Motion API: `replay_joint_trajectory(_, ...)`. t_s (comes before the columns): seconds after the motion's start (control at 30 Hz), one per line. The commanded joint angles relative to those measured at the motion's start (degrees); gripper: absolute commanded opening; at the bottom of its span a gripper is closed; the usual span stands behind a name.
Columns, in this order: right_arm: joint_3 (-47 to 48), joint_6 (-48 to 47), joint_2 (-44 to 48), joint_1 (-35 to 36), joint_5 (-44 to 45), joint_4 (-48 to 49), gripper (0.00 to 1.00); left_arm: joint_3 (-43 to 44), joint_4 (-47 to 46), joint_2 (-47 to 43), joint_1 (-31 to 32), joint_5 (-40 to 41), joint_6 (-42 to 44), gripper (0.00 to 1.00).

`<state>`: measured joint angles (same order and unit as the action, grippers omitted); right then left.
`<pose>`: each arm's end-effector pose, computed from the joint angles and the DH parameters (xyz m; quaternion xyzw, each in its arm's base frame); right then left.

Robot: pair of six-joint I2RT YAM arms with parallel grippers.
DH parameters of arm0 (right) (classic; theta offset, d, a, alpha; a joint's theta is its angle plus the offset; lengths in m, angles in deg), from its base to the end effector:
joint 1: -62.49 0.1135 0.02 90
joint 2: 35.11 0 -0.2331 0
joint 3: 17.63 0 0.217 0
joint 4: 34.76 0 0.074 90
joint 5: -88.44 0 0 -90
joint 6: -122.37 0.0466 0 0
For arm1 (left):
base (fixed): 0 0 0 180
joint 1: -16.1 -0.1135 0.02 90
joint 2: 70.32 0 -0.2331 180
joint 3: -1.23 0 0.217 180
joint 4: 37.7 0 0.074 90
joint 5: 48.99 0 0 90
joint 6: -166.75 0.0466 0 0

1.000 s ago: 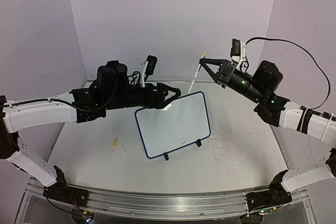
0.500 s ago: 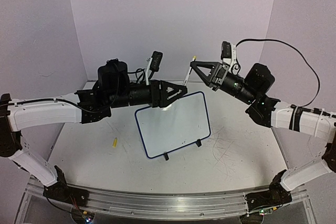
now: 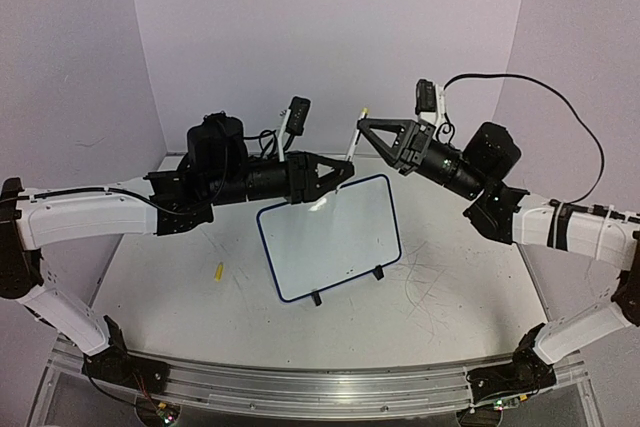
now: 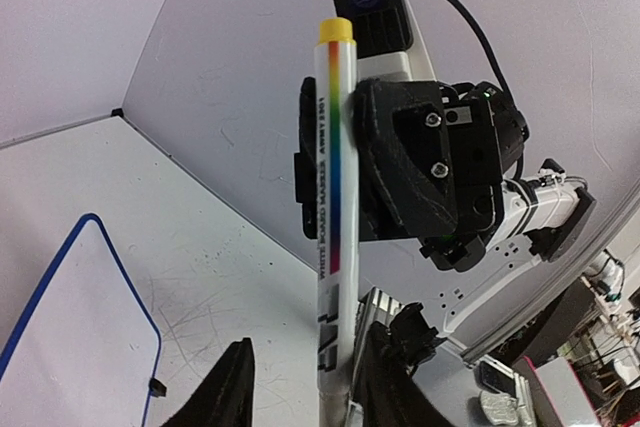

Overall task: Write a sentence on the whiteboard
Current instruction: Pass from the right arm to the left, then pass from the left arm to the right

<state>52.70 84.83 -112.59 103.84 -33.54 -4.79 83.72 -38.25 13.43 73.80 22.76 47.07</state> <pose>0.2010 0.2097 0.3581 -0.1769 0.5516 0.6889 0.4358 0.1639 -0.2866 0.3390 0.2782 0.6546 -0.5608 0.4238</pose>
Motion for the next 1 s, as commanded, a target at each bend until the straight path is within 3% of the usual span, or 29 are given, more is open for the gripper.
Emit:
replay_joint_trajectory(0.0, 1.4, 0.8, -0.7, 0.6, -1.9, 4.0, 0.00, 1.2, -2.6, -1.8, -0.2, 1.0, 2.2, 0.29)
replay_joint_trajectory(0.13, 0.8, 0.1, -0.6, 0.8, -2.8, 3.9, 0.00, 0.0, -2.2, -3.8, -0.3, 0.5, 5.8, 0.08)
replay_joint_trajectory(0.2, 1.9, -2.5, -0.4, 0.7, -4.9, -0.7, 0.07, -1.4, -0.2, -6.4, -0.3, 1.4, 9.2, 0.01)
replay_joint_trajectory(0.37, 11.6, -20.5, 0.3, 0.6, -7.5, -30.5, 0.43, 0.7, 18.3, -10.3, -0.4, 4.8, 22.1, 0.00)
replay_joint_trajectory(0.47, 14.6, -30.3, 1.7, -0.2, -11.4, -43.3, 0.89, 0.9, 26.2, -12.4, -0.4, 6.4, 27.6, 0.00)
replay_joint_trajectory(0.5, 15.7, -33.2, 2.0, -0.3, -11.4, -47.8, 0.97, 1.0, 28.0, -13.0, -0.4, 6.4, 28.9, 0.00)
replay_joint_trajectory(0.63, 21.2, -40.8, 0.9, -0.6, -10.2, -63.1, 0.98, 2.2, 33.5, -14.0, -0.4, 5.9, 33.6, 0.00)
replay_joint_trajectory(0.73, 26.1, -43.3, -2.5, -0.6, -14.8, -71.2, 0.98, 4.8, 37.6, -12.8, -0.4, 1.4, 36.1, 0.00)
replay_joint_trajectory(0.83, 28.0, -44.1, -4.6, -0.6, -23.7, -72.1, 0.93, 7.8, 41.8, -10.2, -0.4, -1.8, 37.7, 0.00)
replay_joint_trajectory(0.97, 28.3, -44.6, -6.0, -0.5, -28.5, -72.6, 0.81, 9.5, 44.5, -8.6, -0.4, -3.5, 38.2, 0.00)
